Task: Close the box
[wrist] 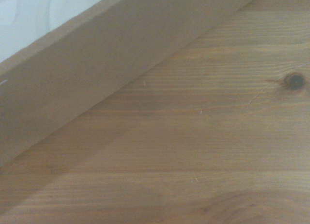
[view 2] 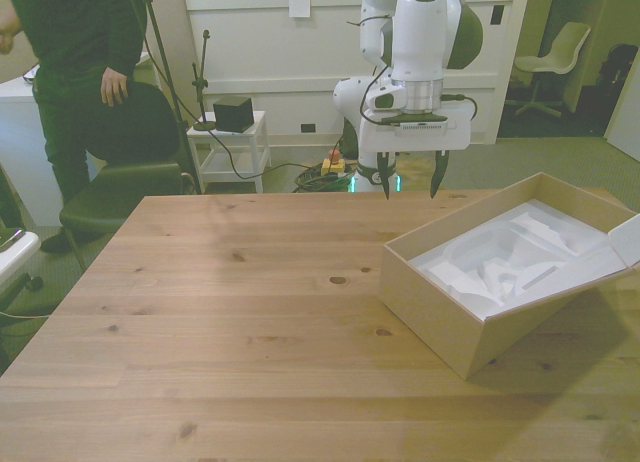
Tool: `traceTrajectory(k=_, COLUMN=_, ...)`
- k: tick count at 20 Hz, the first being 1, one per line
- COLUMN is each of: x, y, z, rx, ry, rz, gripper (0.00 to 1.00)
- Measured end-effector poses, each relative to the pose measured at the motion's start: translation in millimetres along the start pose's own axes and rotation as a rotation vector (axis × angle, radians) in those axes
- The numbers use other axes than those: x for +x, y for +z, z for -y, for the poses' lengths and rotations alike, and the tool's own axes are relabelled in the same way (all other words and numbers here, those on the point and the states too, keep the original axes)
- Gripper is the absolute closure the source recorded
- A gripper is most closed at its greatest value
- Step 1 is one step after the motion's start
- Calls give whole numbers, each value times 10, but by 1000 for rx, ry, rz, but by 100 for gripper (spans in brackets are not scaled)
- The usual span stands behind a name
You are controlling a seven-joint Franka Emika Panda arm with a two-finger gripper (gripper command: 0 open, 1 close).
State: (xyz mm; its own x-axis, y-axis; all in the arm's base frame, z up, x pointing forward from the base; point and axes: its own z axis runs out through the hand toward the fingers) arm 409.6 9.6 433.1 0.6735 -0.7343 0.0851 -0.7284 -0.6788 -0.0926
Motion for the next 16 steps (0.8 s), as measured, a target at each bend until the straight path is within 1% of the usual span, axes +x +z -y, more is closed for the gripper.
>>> traceTrajectory(k=4, x=27, y=-24, z=-39, rx=7, ry=10, rz=-2, gripper=0)
traceTrajectory(k=6, x=53, y=-167, z=-92, rx=33, ry=15, rz=-23, gripper=0)
traceTrajectory(k=9, x=-5, y=-414, z=-107, rx=68, ry=3, rz=-63, gripper=0)
traceTrajectory(k=12, x=-110, y=-593, z=-35, rx=92, ry=-36, rz=-95, gripper=0)
traceTrajectory(k=16, x=-330, y=-838, z=189, rx=126, ry=-114, rz=-140, gripper=0)
